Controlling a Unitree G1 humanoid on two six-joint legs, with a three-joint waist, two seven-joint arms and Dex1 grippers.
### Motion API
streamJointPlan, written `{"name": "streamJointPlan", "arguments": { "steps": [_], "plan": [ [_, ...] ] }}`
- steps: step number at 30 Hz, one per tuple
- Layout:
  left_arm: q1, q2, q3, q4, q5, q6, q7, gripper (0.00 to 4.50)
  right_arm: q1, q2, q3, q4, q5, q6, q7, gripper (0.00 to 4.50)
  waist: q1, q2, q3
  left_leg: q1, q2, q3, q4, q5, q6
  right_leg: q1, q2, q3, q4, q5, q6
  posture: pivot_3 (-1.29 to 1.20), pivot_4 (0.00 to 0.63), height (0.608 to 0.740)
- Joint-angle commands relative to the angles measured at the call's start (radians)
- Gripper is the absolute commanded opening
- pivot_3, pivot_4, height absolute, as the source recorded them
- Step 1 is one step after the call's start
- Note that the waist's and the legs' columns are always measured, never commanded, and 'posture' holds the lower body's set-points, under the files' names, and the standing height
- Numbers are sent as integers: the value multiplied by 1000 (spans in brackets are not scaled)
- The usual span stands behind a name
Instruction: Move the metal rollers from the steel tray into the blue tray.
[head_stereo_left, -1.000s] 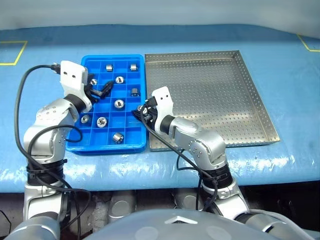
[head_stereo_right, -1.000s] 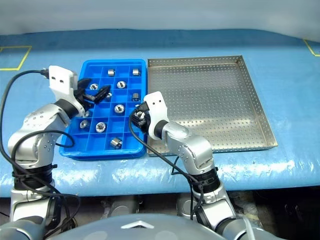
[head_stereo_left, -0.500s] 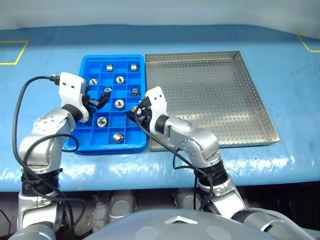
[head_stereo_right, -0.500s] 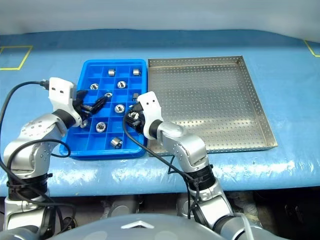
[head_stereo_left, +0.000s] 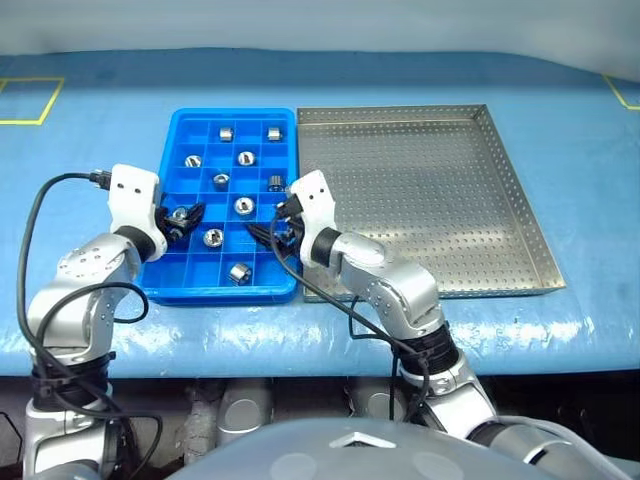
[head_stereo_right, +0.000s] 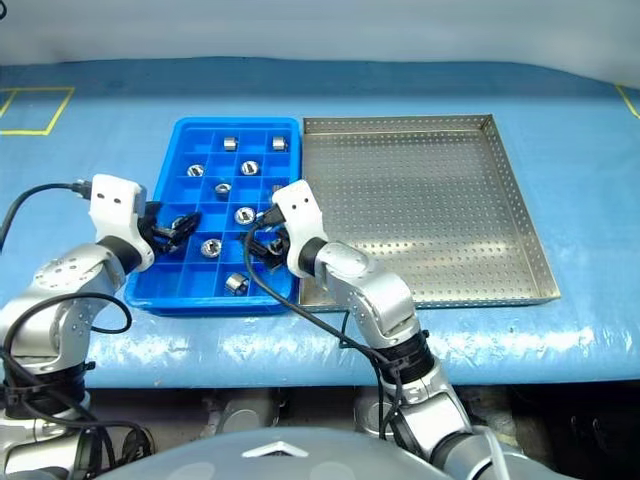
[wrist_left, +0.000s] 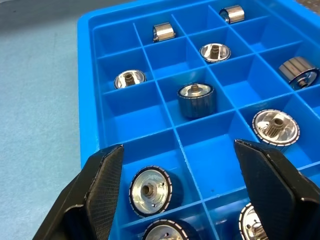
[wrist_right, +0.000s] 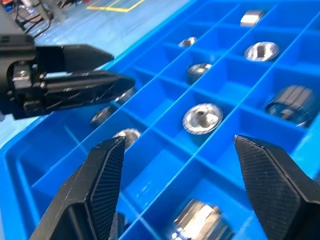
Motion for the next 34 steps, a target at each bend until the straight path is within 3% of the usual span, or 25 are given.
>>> {"name": "streamJointPlan", "arguments": {
  "steps": [1, 3, 8, 11, 12, 21, 34],
  "plan": [
    [-11, -10, -89, -72, 13, -181, -93, 3841, 15, -113, -95, -111, -107, -165, -37, 3665, 10, 0, 0, 0, 0, 0, 0, 0, 0, 0, 0, 0, 0, 0, 0, 61, 150, 740],
    [-8, -25, -155, -60, 27, -284, -153, 3841, 38, -211, -159, -140, -148, -182, -44, 3665, 21, -1, 0, 0, -2, 0, 0, 0, -1, 1, -2, 0, -1, 0, 0, 61, 150, 740],
    [-78, -57, -308, 25, -3, -367, -317, 3841, 158, -443, -391, -236, -58, -118, 88, 3665, 16, 0, 0, -1, -3, 1, 0, 0, 0, 1, -3, 0, -3, 0, -1, -37, 150, 740],
    [-124, -62, -343, 84, 11, -395, -365, 4402, 232, -523, -432, -273, -17, -107, 161, 4239, -10, 0, 0, -1, -2, 1, 0, -1, 1, 1, -2, 1, -2, -1, -1, -89, 150, 740],
    [-135, -58, -352, 100, 17, -405, -383, 4500, 253, -534, -443, -285, -2, -109, 176, 4490, -28, 0, 0, 0, -1, 2, 0, -1, 1, 1, -1, 1, -2, -1, 0, -98, 150, 740],
    [-195, -58, -361, 170, 33, -421, -427, 4500, 362, -519, -472, -342, 60, -133, 208, 4490, -84, 1, 0, 0, 0, 4, 5, -1, 2, 2, 1, 4, 1, -3, 6, -166, 150, 740],
    [-159, -63, -354, 143, 53, -423, -404, 4500, 333, -512, -435, -309, 49, -141, 193, 4490, -84, 1, 0, 0, 0, 5, 6, -2, 3, 3, 1, 5, 0, -2, 7, -111, 150, 740]
  ]
}}
